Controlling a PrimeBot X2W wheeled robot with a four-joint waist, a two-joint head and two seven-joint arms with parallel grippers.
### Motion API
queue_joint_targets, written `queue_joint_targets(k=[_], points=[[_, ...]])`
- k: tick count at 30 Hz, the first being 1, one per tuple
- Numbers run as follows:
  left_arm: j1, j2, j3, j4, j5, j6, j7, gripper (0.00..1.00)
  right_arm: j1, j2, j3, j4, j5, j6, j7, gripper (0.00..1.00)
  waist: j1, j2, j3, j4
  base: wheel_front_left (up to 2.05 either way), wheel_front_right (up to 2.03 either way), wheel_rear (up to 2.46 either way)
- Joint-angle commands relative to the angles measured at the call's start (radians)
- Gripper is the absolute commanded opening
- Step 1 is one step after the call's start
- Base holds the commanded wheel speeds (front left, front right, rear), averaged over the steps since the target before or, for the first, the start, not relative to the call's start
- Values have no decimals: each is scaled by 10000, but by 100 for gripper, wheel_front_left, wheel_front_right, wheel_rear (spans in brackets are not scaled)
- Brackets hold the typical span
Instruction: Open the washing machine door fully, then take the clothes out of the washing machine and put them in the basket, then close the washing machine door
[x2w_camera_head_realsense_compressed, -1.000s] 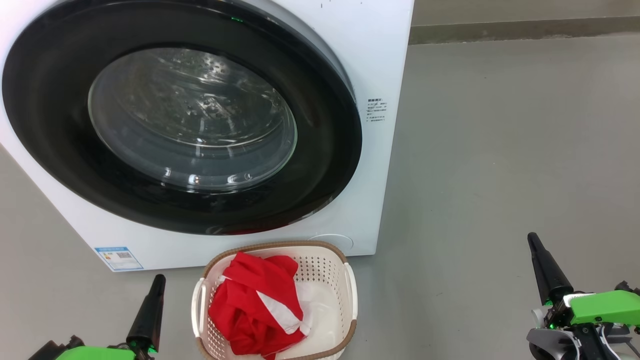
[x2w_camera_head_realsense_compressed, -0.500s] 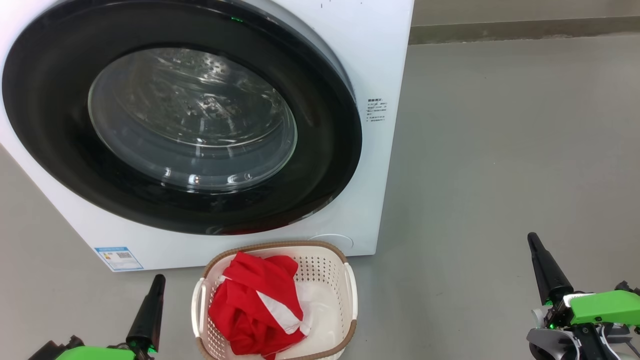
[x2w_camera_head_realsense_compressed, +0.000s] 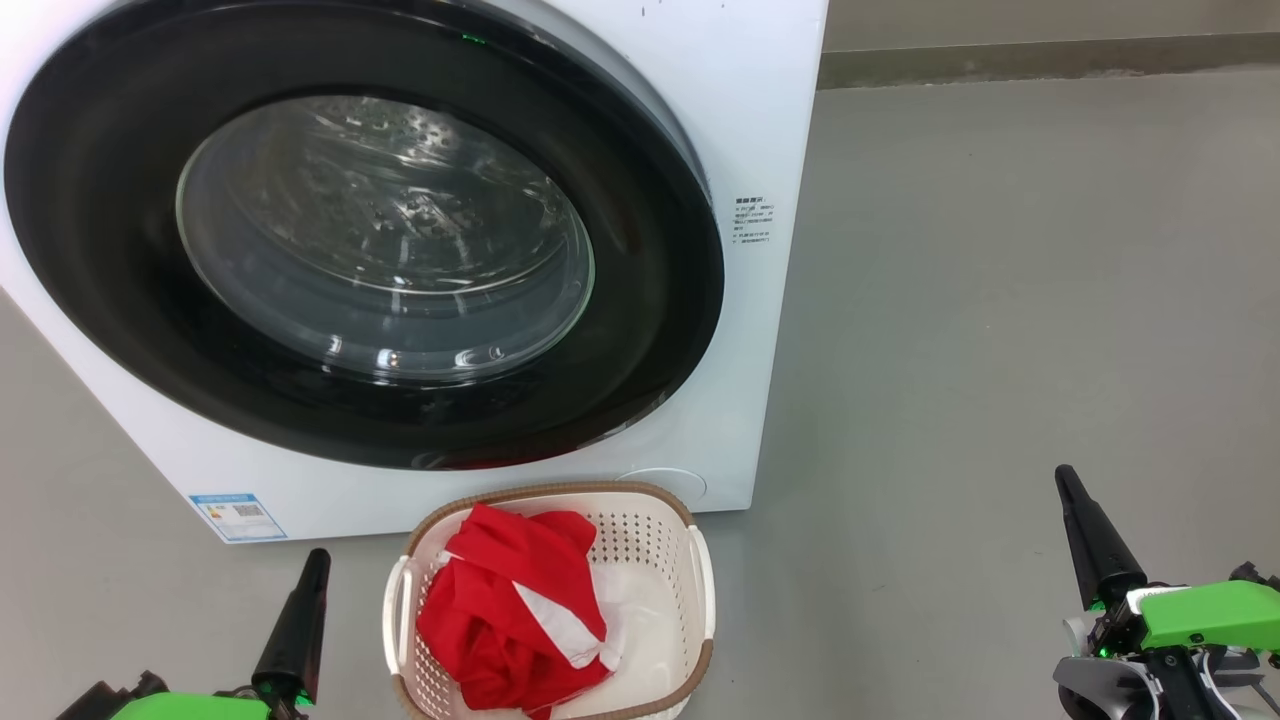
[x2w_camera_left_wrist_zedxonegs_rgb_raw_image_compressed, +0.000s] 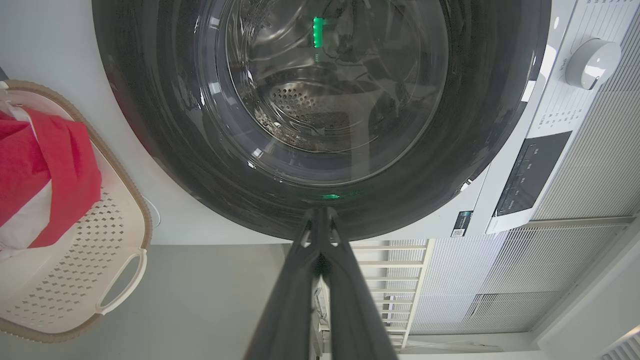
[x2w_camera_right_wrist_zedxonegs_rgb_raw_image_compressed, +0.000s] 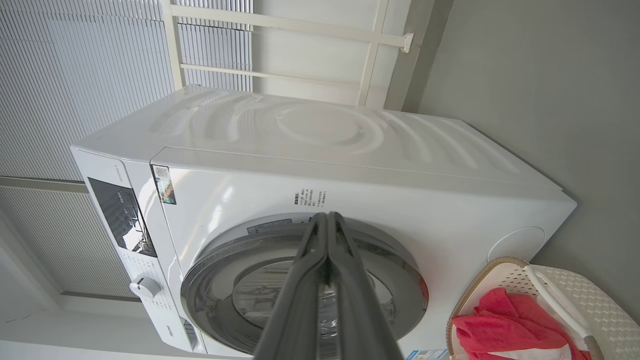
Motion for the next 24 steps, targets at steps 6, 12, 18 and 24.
queue_joint_targets(k=[6, 12, 18, 24], points=[[-393, 73, 376, -206, -44, -69, 62, 0, -421, -168, 284, -292, 55, -6, 59, 0, 0, 0, 0, 0, 0, 0, 0], [-393, 71, 378, -206, -42, -69, 64, 0, -421, -168, 284, -292, 55, -6, 59, 0, 0, 0, 0, 0, 0, 0, 0], [-393, 70, 381, -206, -40, -69, 66, 0, -421, -168, 284, -292, 55, -6, 59, 0, 0, 0, 0, 0, 0, 0, 0], [-394, 68, 382, -206, -39, -69, 68, 0, -421, -168, 285, -292, 56, -6, 59, 0, 0, 0, 0, 0, 0, 0, 0]])
